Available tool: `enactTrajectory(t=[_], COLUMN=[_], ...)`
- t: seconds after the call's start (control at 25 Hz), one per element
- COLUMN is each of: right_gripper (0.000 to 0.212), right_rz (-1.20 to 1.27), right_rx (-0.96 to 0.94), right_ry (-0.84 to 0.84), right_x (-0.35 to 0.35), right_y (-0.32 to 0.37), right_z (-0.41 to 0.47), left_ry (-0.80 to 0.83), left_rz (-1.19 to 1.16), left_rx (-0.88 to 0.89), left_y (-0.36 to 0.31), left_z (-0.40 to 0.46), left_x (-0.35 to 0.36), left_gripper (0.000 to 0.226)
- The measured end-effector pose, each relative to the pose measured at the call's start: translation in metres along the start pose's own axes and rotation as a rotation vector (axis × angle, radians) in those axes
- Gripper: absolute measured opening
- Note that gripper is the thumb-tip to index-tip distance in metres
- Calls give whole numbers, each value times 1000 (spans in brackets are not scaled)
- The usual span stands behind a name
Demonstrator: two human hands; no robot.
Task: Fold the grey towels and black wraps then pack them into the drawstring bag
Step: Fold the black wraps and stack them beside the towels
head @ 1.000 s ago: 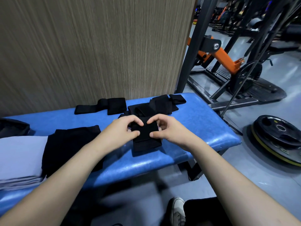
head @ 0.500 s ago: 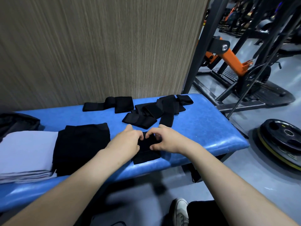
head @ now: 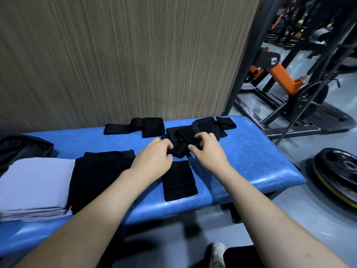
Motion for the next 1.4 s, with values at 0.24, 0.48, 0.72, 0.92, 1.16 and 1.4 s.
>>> enactTrajectory(t=[0.24,0.48,0.72,0.92,1.16,1.4], right_gripper=[58,61,55,44,43,40], right_rz=[-33,-191,-30,250,364,460], right_rx=[76,118,107,-57,-251,-280], right_ry=[-63,-74,-140,-245,-304,-271], right_x=[13,18,7,-20,-47,-64], right_y=[4,11,15,29,39,27], right_z=[19,26,21,12,-4,-18], left_ry=[-42,-106,-132,-165,-216,-341], left_rz=[-39,55,5,-89,-28,1], left_rx=[0,53,13,-11,18,31], left_y=[1,-12,-13,-10,-23,-25], left_z=[27,40,43,45,45,48], left_x=[4,15,18,12,19,17], left_gripper=[30,33,40,48,47,38])
Point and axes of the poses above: each hand's wrist, its own z-axis towards the middle knuckle, its own x-axis out of the palm, y = z × x, the point moved 3 cm from there along z, towards the middle knuckle, and after that the axes turned 3 degrees about -z, right-handed, at the moved point
